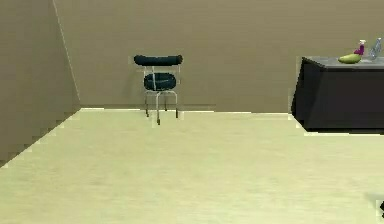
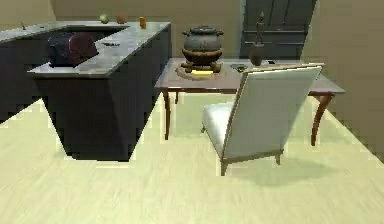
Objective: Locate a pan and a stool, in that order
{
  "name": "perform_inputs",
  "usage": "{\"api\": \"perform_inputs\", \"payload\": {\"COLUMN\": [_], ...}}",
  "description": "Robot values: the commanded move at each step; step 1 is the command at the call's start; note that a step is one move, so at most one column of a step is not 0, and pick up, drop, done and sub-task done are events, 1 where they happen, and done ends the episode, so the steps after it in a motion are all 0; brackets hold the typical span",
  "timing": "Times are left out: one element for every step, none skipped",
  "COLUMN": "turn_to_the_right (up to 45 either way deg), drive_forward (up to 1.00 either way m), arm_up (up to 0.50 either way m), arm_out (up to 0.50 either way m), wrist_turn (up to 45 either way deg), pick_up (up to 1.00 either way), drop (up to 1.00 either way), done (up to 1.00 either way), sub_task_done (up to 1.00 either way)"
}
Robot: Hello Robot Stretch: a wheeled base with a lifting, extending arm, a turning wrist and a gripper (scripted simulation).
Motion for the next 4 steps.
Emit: {"api": "perform_inputs", "payload": {"turn_to_the_right": [0.0, 0.0, -21.0, 0.0], "drive_forward": [1.00, 0.80, 0.00, 0.00], "arm_up": [0.00, 0.00, 0.00, 0.00], "arm_out": [0.00, 0.00, 0.00, 0.00], "wrist_turn": [0.0, 0.0, 0.0, 0.0], "pick_up": [0.00, 0.00, 0.00, 0.00], "drop": [0.00, 0.00, 0.00, 0.00], "done": [0.00, 0.00, 0.00, 1.00], "sub_task_done": [0.00, 0.00, 0.00, 0.00]}}
